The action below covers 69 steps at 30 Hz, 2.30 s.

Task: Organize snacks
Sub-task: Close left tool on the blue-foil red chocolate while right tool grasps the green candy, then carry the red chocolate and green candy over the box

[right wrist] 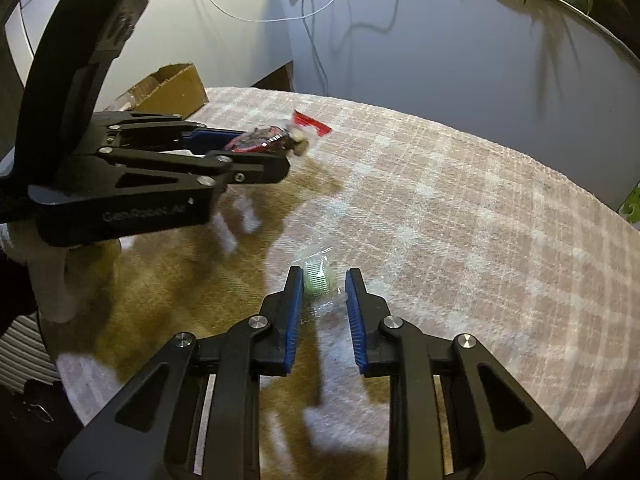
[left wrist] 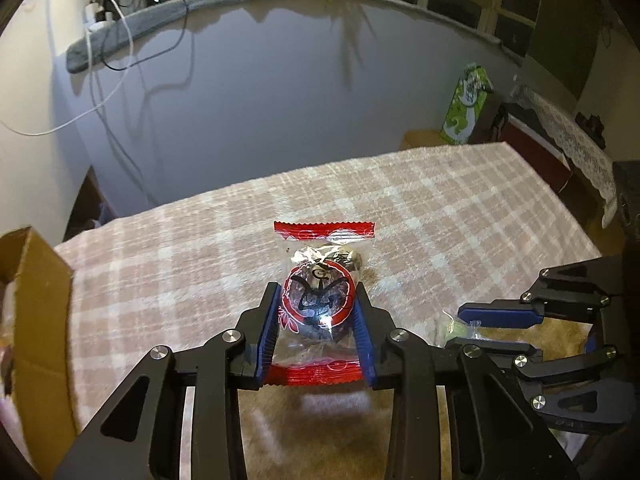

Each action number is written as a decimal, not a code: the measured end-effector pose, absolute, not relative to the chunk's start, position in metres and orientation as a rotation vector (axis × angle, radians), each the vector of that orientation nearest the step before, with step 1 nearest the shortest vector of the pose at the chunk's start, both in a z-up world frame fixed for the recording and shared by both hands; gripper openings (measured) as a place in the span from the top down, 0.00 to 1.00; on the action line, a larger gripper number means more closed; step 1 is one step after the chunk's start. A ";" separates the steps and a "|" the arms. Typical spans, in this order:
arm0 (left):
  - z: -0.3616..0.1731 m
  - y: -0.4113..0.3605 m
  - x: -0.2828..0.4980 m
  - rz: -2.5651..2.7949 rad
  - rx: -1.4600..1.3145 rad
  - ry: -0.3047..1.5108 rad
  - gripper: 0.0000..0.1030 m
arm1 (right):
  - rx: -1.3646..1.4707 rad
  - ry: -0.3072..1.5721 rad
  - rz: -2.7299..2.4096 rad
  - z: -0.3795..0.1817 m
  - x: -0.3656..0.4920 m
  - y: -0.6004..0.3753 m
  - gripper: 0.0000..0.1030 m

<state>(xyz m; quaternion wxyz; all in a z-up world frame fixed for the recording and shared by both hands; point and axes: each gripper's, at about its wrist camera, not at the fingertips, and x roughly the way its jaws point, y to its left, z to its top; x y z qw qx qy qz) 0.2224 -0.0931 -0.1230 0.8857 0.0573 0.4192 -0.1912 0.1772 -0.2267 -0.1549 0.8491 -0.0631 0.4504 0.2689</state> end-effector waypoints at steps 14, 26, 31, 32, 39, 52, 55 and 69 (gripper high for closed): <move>-0.081 -0.060 0.167 -0.348 0.060 0.751 0.69 | -0.117 0.875 0.567 -0.116 0.146 -0.214 0.78; -0.057 -0.019 0.131 -0.302 0.024 0.671 0.69 | -0.144 0.807 0.611 -0.080 0.140 -0.174 0.78; -0.052 0.004 0.126 -0.263 0.015 0.657 0.69 | -0.158 0.789 0.644 -0.072 0.142 -0.148 0.78; -0.052 0.008 0.124 -0.256 0.012 0.656 0.69 | -0.162 0.784 0.652 -0.070 0.143 -0.142 0.78; -0.052 0.041 0.119 -0.189 -0.014 0.651 0.69 | -0.169 0.763 0.704 -0.060 0.159 -0.101 0.78; -0.060 0.094 0.116 -0.078 -0.054 0.657 0.69 | -0.204 0.742 0.817 -0.050 0.198 -0.012 0.78; -0.064 0.105 0.117 -0.052 -0.066 0.665 0.69 | -0.219 0.746 0.839 -0.052 0.207 0.008 0.78; -0.076 0.141 0.122 0.024 -0.098 0.692 0.69 | -0.231 0.793 0.889 -0.072 0.243 0.061 0.78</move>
